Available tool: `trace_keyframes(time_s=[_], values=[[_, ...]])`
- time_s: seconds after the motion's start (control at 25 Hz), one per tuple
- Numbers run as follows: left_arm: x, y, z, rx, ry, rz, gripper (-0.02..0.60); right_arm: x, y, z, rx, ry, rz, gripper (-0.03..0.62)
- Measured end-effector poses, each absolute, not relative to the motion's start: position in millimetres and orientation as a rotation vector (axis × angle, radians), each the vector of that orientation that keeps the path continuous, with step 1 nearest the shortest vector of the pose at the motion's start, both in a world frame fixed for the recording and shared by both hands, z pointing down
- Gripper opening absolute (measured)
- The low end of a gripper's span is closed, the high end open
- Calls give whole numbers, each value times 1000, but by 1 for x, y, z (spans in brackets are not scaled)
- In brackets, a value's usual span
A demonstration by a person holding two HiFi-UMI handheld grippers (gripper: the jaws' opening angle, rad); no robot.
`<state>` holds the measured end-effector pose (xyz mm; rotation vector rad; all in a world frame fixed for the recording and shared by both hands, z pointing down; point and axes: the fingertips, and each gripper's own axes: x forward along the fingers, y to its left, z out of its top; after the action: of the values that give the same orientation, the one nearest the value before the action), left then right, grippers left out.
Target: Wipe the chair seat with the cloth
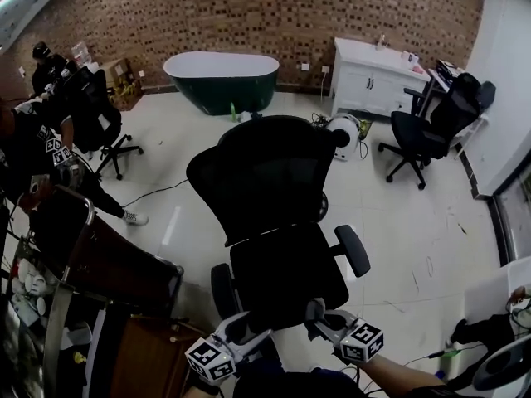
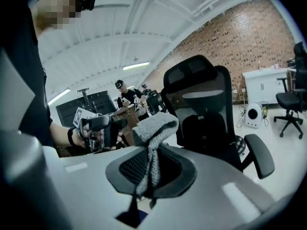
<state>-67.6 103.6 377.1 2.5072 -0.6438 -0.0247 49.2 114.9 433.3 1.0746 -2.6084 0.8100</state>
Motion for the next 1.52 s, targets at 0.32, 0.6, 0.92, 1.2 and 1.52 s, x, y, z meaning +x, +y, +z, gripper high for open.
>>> trace_keyframes(time_s=[0.32, 0.6, 0.92, 1.2, 1.52], values=[[-24, 218, 362, 2438, -813, -115, 299, 72, 228, 391, 932, -2777, 779, 28], [24, 308, 331, 2454, -836, -114, 299, 111, 302, 359, 839, -2831, 740, 28], [36, 352, 303, 2515, -802, -133, 299, 130, 335, 319, 932, -2902, 695, 28], [18, 384, 283, 2574, -772, -157, 298, 118, 370, 301, 999, -2924, 651, 26], [-18, 413, 280, 2588, -770, -189, 296, 93, 396, 281, 1063, -2932, 602, 27]])
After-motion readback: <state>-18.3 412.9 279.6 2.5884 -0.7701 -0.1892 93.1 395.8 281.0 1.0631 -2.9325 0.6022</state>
